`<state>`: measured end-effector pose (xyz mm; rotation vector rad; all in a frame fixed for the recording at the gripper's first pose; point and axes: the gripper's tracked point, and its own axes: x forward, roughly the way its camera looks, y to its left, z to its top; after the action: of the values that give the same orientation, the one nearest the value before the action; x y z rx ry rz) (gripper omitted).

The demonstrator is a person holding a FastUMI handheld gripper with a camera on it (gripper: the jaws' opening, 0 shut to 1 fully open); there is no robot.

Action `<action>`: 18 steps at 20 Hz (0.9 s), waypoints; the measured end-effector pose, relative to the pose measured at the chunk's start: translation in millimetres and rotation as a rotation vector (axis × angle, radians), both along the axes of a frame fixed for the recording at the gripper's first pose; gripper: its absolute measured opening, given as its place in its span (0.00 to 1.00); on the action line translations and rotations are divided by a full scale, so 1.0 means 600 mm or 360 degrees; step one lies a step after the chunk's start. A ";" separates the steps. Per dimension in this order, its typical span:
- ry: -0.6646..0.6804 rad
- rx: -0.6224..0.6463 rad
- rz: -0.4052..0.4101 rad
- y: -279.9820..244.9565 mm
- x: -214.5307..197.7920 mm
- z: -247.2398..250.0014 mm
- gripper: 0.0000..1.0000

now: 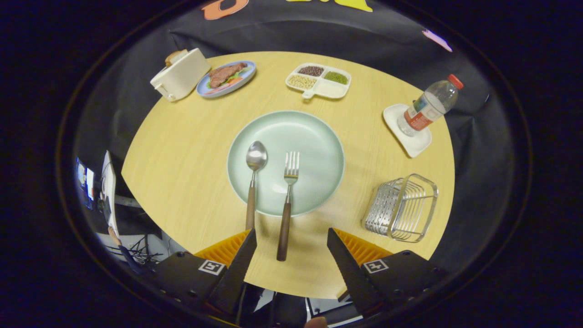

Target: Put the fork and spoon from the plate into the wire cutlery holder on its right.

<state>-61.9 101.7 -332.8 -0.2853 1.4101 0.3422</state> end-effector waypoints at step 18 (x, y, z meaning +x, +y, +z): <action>0.0179 -0.0001 -0.0117 0.008 -0.006 -0.074 0.01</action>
<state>-65.4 106.2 -377.1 -0.2168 1.5272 0.3010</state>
